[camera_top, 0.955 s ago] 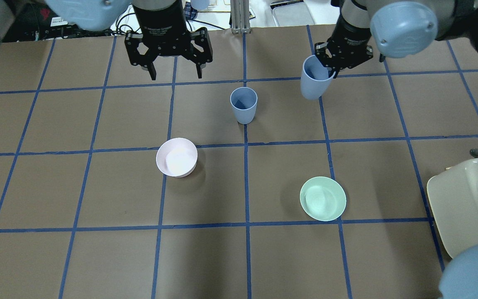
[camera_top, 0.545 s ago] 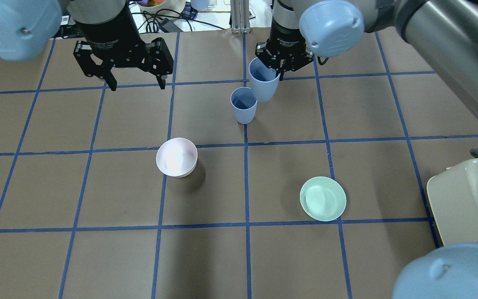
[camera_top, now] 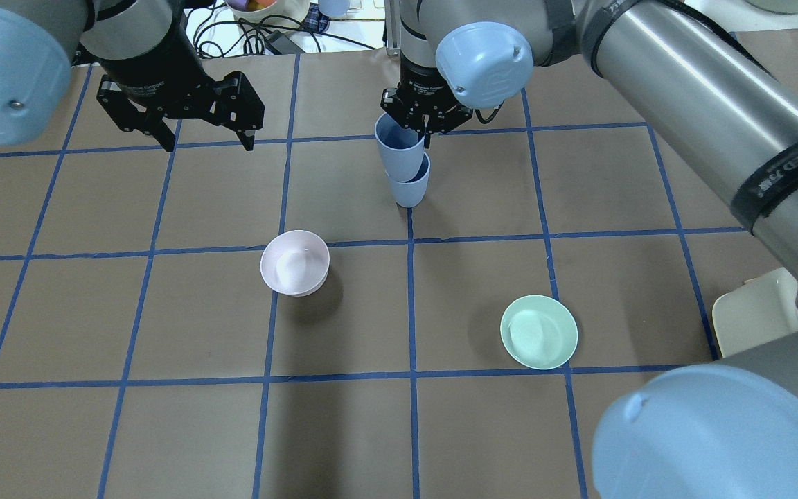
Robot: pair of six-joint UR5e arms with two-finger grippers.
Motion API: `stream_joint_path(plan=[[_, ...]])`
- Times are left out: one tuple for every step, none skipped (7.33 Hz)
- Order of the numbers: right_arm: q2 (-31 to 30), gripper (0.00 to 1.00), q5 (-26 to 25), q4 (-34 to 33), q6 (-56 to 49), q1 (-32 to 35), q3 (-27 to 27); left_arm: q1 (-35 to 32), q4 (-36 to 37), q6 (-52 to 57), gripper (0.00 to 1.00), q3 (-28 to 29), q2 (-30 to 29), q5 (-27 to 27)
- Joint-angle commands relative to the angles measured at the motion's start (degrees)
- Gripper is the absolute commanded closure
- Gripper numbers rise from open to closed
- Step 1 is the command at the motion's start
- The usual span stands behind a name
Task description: Stack blue cups with both arms
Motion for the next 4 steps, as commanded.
stream_joint_path(plan=[[1.24,1.0,-0.33,-2.42,0.07,0.06,0.09,0.2,0.12,0.16,0.0,-0.2,0.13,0.11],[1.42,1.0,-0.25,-2.61,-0.01,0.06,0.53,0.12,0.3,-0.01,0.0,-0.29,-0.04,0.29],[2.21,1.0,-0.42,-2.7,0.08,0.06,0.44,0.2,0.21,0.07,0.0,-0.47,0.13,0.46],[2.39,1.0,-0.51,-2.7,-0.1,0.06,0.7,0.2,0.3,0.07,0.0,-0.56,0.05,0.46]])
